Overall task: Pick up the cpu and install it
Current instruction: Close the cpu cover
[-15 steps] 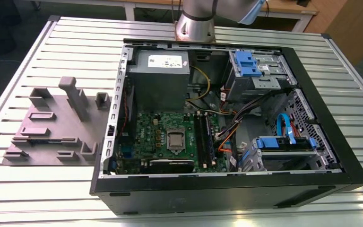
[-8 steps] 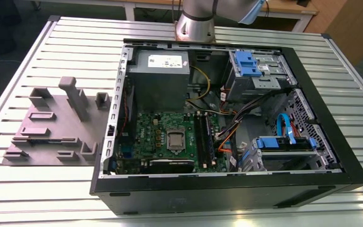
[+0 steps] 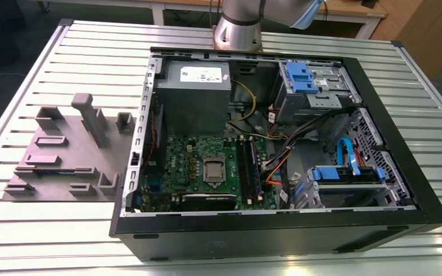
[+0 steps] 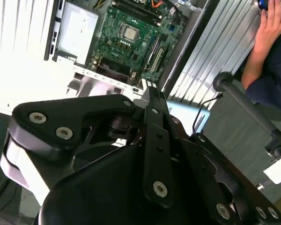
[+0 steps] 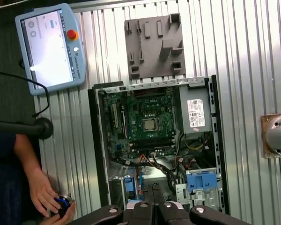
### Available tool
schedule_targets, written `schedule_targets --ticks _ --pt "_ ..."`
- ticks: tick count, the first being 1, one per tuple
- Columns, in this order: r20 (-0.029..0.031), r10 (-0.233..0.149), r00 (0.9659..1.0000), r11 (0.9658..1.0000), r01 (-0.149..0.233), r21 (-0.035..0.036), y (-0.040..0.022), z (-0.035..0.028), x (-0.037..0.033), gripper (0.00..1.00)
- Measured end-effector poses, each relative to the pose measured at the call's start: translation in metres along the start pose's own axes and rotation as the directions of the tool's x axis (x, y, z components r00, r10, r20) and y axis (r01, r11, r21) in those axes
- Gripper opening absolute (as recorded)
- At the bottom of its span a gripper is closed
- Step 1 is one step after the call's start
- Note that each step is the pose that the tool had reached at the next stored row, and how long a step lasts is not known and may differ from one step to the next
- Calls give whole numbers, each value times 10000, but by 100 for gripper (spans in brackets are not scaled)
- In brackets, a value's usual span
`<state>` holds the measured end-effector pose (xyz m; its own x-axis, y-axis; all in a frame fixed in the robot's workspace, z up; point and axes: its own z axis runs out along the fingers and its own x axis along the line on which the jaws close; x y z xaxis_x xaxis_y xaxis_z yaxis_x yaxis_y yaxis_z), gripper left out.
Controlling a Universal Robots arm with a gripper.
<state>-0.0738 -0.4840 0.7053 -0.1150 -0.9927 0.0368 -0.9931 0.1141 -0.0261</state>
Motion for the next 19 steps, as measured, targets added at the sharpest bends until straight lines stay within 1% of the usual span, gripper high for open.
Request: schedule_targets --ticks 1,2,9,10,11,12,13,14,15,16,17,18,19 --pt "-19 -7 10000 9999 7 -162 0 3 0 10" --pt "-22 -9 10000 9998 8 -202 0 4 0 10" --pt "-23 -8 10000 9998 8 -210 1 4 1 10" --pt "15 -8 10000 9998 8 -216 0 4 1 10" --pt "187 -6 9998 9997 10 -233 -1 4 1 10" --pt "340 0 9994 9997 9 -252 0 3 0 10" --pt "358 1 9994 9997 8 -253 0 4 0 10" --pt "358 1 9994 9997 8 -254 0 3 0 10" --pt "373 2 9993 9997 8 -255 1 5 2 10" --pt "514 5 9987 9996 9 -272 0 4 1 10" --pt "680 9 9977 9996 11 -289 0 4 1 10" --pt "710 11 9975 9996 10 -291 1 5 2 10" --pt "712 11 9975 9996 10 -292 1 5 1 10"
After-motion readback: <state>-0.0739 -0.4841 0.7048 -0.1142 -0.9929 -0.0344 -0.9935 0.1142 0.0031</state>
